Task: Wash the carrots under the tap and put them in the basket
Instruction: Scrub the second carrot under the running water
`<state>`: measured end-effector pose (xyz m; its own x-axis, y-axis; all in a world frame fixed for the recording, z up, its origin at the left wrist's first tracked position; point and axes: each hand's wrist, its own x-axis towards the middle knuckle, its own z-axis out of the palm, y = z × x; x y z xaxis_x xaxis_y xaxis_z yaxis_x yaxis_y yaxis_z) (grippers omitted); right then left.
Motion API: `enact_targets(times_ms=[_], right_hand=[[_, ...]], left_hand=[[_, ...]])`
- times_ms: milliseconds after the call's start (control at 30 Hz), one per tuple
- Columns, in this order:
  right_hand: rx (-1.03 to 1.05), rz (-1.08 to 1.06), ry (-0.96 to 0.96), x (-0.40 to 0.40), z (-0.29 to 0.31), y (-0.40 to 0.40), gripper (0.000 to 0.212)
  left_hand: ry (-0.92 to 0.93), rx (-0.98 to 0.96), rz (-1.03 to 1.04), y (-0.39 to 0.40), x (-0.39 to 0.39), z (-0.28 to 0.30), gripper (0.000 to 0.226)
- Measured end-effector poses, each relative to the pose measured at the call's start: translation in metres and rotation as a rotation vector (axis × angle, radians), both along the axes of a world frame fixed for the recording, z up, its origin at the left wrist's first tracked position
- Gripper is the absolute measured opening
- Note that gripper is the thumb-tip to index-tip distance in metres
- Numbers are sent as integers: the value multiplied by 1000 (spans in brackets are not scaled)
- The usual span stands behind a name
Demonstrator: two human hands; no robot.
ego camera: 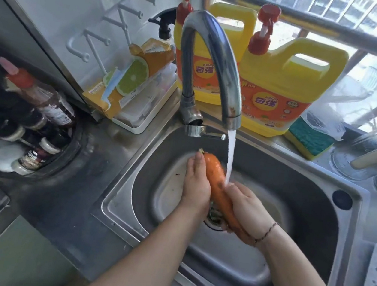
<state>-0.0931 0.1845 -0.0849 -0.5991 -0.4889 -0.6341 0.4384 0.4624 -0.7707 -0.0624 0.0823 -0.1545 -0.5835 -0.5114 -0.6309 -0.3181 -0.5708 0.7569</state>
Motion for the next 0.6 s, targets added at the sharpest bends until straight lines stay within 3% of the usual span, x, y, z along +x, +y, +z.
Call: enact_targets(times_ms=[133, 267, 333, 500, 600], right_hand=[[-15, 114, 69, -1, -10, -3, 37], [-128, 88, -48, 3, -19, 2, 17], [-131, 50, -39, 2, -21, 3, 17], [-126, -78, -57, 2, -19, 5, 18], [-121, -147, -85, 4, -22, 8, 16]], left_hand=[[-26, -78, -48, -3, -3, -7, 77], [-2, -83, -78, -12, -5, -10, 97], [30, -77, -91, -11, -5, -5, 88], [108, -75, -105, -6, -1, 12, 39], [136, -105, -115, -2, 0, 18, 40]])
